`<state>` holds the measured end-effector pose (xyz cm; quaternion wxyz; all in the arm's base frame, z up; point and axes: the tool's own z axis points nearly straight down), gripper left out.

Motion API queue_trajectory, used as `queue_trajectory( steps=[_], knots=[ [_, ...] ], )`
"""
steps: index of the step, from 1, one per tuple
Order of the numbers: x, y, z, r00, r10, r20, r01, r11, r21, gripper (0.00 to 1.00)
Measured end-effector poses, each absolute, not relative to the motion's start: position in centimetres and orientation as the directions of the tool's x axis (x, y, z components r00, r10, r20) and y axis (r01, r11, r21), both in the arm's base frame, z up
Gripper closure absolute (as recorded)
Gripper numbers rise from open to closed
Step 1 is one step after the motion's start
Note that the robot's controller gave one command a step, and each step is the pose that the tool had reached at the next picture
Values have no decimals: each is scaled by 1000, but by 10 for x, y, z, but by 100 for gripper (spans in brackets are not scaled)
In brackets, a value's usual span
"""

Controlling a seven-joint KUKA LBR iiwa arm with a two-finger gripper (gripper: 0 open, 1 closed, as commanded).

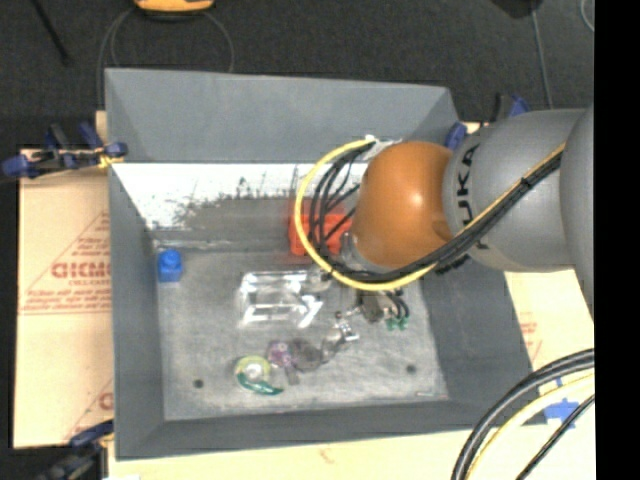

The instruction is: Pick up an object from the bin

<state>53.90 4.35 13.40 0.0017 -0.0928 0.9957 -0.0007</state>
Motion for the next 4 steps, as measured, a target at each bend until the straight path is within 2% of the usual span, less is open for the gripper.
queue_trajectory(
  steps=[1, 2, 3, 4],
  knots=[
    [477, 3, 73, -995, -103, -12, -103, 995, 3, 0],
    [493, -21, 74, -919, -393, -10, -393, 919, 1, 0],
    [477, -96, 110, -895, -446, -3, -446, 895, -6, 0],
    [499, 80, 95, -718, -696, -5, -696, 718, 0, 0]
  ],
)
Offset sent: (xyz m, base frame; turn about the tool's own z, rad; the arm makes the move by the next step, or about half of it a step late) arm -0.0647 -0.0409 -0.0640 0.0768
